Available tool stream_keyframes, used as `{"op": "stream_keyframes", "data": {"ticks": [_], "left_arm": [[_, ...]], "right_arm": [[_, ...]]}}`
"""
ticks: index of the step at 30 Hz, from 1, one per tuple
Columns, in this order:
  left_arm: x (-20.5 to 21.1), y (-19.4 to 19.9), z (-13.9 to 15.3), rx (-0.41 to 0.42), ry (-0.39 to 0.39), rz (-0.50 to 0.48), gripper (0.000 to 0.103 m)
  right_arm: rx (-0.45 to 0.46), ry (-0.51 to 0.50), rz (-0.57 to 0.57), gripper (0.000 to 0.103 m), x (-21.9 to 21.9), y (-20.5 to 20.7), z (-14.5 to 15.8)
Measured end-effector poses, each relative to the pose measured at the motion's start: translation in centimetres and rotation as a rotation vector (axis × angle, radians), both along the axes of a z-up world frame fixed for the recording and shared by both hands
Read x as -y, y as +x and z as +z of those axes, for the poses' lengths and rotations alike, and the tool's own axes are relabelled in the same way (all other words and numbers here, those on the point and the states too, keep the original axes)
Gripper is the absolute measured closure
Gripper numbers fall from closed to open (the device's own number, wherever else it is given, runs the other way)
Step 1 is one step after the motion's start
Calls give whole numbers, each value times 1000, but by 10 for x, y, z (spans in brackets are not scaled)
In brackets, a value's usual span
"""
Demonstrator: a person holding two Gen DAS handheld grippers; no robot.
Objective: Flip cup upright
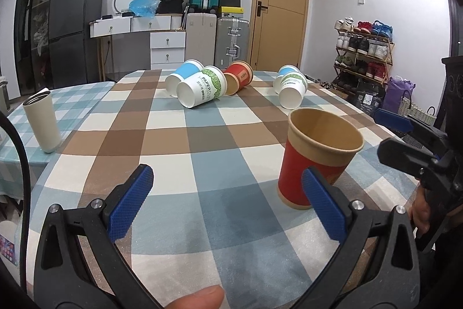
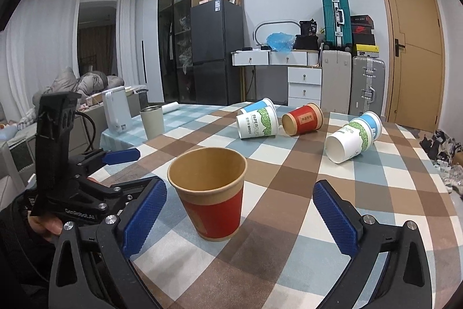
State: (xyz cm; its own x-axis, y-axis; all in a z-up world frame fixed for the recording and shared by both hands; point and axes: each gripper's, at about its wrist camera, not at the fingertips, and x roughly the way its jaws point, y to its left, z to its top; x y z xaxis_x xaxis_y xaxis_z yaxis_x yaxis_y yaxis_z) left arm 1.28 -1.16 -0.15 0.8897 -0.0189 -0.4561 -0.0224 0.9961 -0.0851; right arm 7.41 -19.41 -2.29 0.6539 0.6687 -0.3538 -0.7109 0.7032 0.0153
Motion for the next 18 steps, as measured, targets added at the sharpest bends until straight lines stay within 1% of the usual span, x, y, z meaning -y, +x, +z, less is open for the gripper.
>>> {"op": "stream_keyframes", "data": {"ticks": [4,13,18], "left_arm": [[1,0,-1,0,13,-5,0],[-4,1,-3,-2,-11,3,0],[-6,-2,-3,0,-18,7,0]], "right_arm": [[-7,30,9,0,6,-1,1],[-26,67,7,0,12,1,1],[-26,66,8,0,12,1,0]]}}
